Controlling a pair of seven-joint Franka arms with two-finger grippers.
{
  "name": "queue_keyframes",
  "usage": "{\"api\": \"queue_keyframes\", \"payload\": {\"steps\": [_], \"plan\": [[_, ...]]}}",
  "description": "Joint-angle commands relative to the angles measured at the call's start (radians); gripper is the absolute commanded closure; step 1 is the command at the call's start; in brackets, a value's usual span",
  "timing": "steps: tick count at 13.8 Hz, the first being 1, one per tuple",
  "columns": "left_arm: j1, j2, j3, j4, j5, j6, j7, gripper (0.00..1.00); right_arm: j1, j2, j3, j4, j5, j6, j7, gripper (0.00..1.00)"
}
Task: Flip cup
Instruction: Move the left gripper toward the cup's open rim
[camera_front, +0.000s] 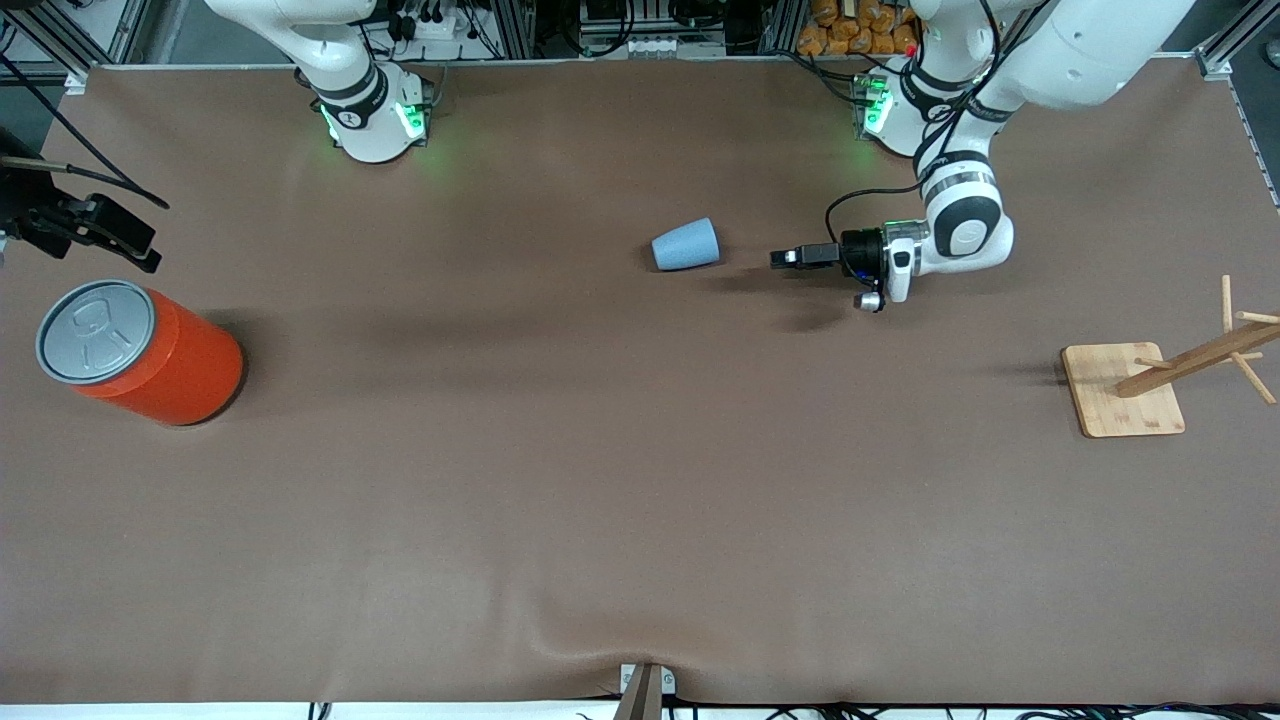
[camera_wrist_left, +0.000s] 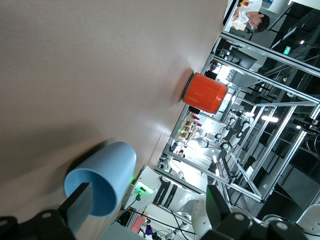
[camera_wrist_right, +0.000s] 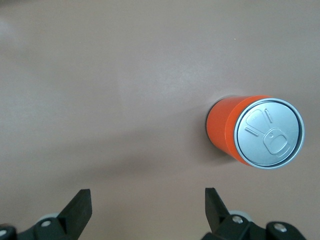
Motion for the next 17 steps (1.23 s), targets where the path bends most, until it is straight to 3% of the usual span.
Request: {"api": "queue_keyframes", "payload": {"steps": [1,17], "plan": [[-0.008,0.004,-0.019,0.008,-0.063,0.009,0.016,0.0,-0.019,-0.013,0.011,-0.001,0.004,-0.013,-0.014,0.0],[-0.023,-0.022,-0.169,-0.05,-0.238,0.132,0.025,0.0,-0.03,-0.013,0.011,-0.003,0.004,-0.035,-0.016,0.0]]}}
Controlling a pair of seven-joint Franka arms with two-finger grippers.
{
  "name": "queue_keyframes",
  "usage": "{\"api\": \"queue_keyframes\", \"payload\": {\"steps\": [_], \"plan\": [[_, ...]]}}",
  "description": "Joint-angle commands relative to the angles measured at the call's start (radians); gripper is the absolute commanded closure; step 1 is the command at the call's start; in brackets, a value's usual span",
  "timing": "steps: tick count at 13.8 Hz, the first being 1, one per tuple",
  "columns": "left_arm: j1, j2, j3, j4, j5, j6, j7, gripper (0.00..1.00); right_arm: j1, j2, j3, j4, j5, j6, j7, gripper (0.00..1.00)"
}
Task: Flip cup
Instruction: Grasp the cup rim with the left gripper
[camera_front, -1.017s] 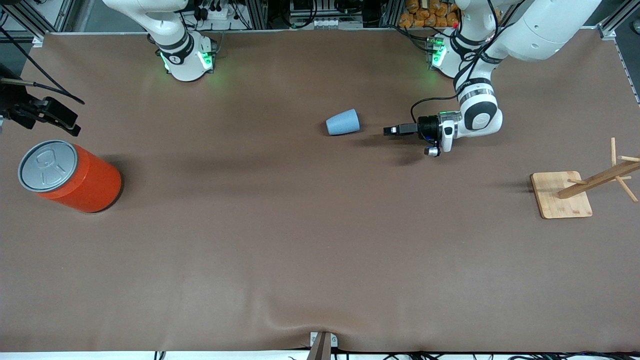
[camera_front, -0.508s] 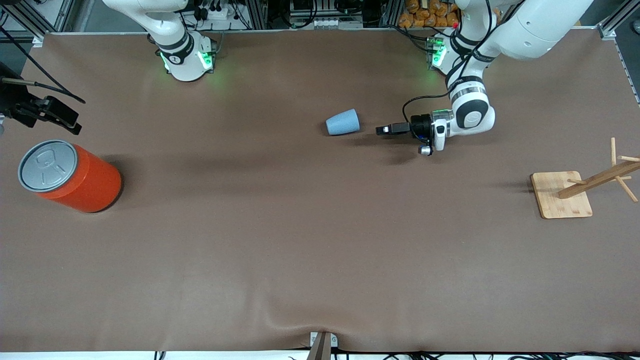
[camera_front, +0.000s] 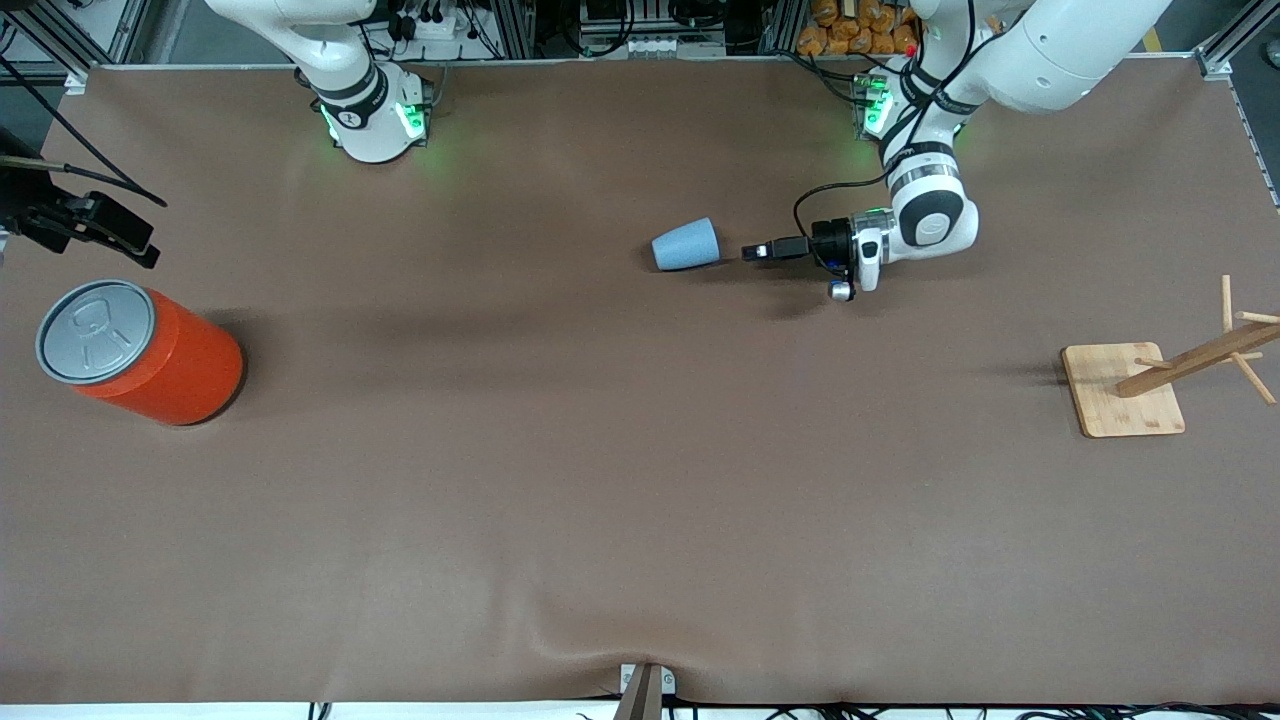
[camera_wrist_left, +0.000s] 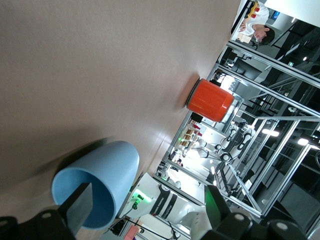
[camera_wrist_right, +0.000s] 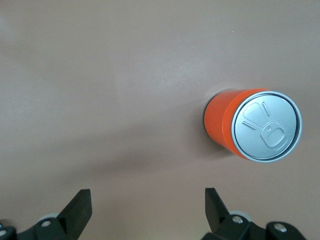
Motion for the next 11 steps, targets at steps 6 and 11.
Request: {"api": "queue_keyframes", "payload": {"steps": [6,11], "plan": [[-0.008,-0.024,-0.081,-0.022,-0.097,0.074,0.016,0.0,-0.024,-0.013,0.013,-0.003,0.004,-0.014,-0.016,0.0],[-0.011,-0.022,-0.083,-0.041,-0.097,0.075,0.024,0.0,-0.022,-0.013,0.013,-0.003,0.004,-0.015,-0.016,0.0]]}}
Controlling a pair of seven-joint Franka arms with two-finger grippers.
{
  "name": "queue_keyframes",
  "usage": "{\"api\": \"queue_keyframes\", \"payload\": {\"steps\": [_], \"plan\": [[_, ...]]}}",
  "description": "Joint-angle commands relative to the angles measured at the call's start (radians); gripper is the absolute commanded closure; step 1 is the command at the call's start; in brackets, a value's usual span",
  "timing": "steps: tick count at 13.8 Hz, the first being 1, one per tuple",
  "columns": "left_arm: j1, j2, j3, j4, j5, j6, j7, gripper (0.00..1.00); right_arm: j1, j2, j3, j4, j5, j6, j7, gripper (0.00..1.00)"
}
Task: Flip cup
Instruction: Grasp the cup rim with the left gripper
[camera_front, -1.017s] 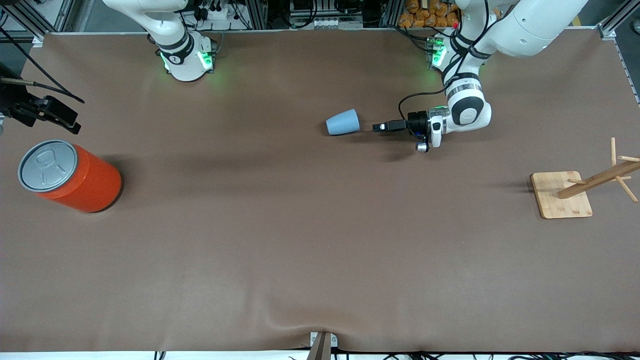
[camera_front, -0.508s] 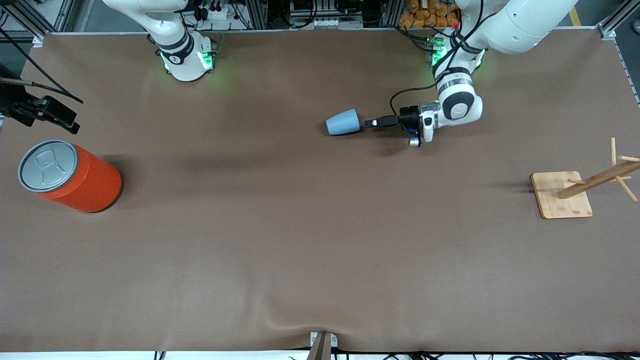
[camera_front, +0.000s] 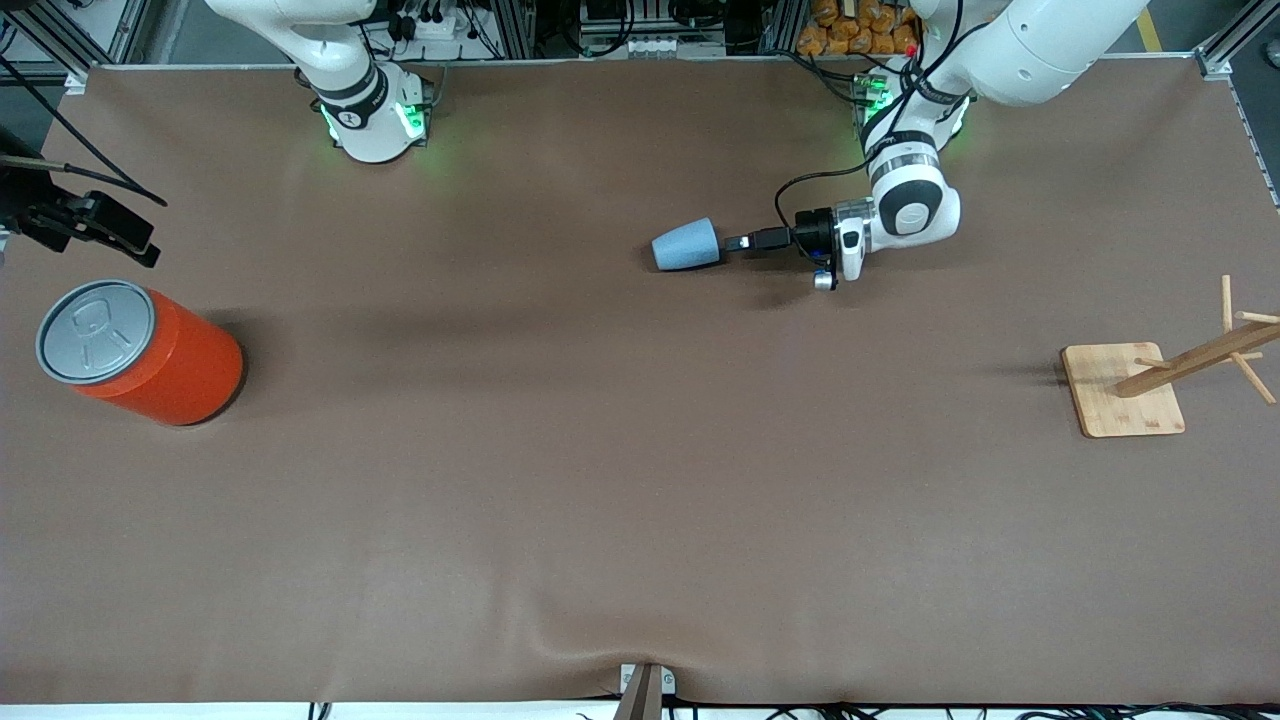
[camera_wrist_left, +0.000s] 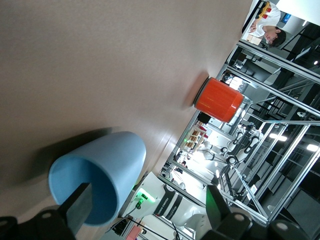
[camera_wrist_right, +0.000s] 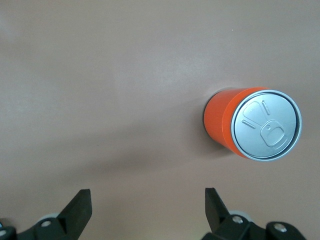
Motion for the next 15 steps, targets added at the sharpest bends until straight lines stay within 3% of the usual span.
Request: {"api": "queue_keyframes", "payload": {"steps": [1,5,15], "plan": [[-0.005,-0.021,-0.014,-0.023,-0.032,0.013,0.024,0.0,-0.022,-0.013,0.013,-0.003,0.004,-0.01,-0.015,0.0],[-0.018,0.001,-0.014,-0.02,-0.05,0.013,0.024,0.0,-0.02,-0.013,0.013,-0.003,0.004,-0.01,-0.015,0.0],[-0.163,-0.008,-0.014,0.018,-0.245,0.106,0.024,0.0,-0.02,-0.013,0.013,-0.003,0.004,-0.018,-0.015,0.0]]}}
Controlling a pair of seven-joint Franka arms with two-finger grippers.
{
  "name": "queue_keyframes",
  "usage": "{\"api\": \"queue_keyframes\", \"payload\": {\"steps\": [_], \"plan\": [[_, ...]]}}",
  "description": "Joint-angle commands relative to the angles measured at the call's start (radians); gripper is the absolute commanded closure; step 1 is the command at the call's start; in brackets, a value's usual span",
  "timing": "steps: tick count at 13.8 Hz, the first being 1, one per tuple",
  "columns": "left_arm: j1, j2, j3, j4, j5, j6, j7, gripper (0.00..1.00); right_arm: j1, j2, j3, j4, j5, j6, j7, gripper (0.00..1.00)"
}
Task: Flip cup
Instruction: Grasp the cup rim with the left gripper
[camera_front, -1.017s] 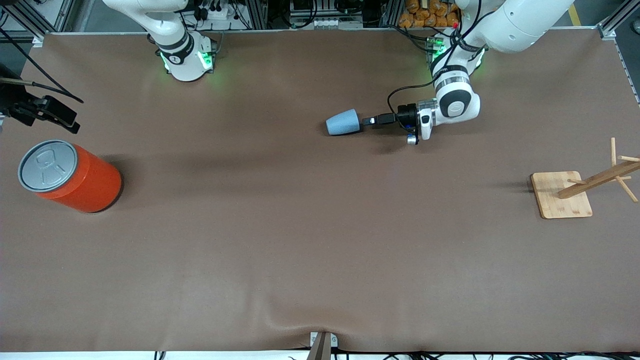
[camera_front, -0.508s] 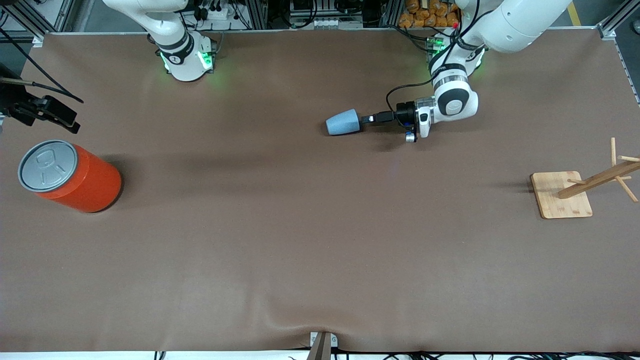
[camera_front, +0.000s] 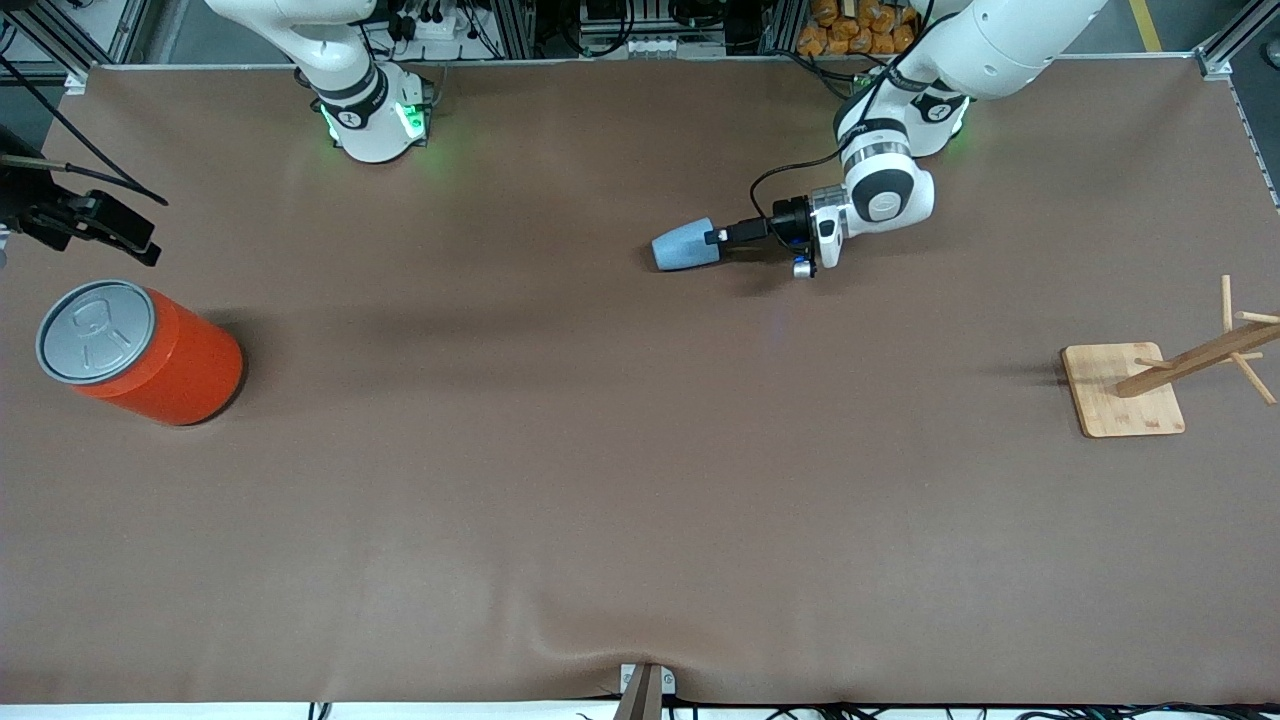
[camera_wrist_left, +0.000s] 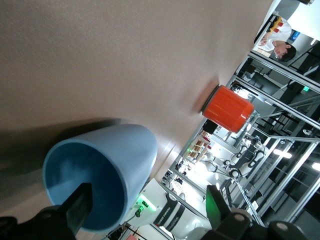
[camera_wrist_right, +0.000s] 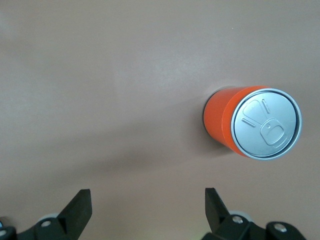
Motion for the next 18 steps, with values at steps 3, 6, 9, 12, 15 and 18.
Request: {"api": "queue_keyframes", "payload": {"steps": [3,6,9,12,15,18], "plan": [[-0.04,-0.012,-0.01,0.031,-0.08,0.08,0.014,0.0,-0.02,-0.013,0.013,-0.003,0.004,-0.012,-0.015,0.0],[-0.054,-0.015,-0.014,0.034,-0.112,0.082,0.015,0.22,-0.02,-0.013,0.013,-0.003,0.004,-0.012,-0.015,0.0],[-0.051,-0.024,-0.048,0.034,-0.123,0.141,0.021,0.61,-0.022,-0.013,0.013,-0.003,0.004,-0.015,-0.016,0.0],[-0.053,-0.044,-0.056,0.043,-0.123,0.192,0.026,1.0,-0.022,-0.013,0.013,-0.003,0.006,-0.016,-0.016,0.0],[-0.049,-0.047,-0.063,0.074,-0.123,0.223,0.024,1.0,-0.022,-0.013,0.013,-0.003,0.006,-0.016,-0.016,0.0],[-0.048,-0.092,-0.077,0.111,-0.123,0.304,-0.023,1.0,-0.023,-0.013,0.013,-0.003,0.013,-0.016,-0.016,0.0]]}}
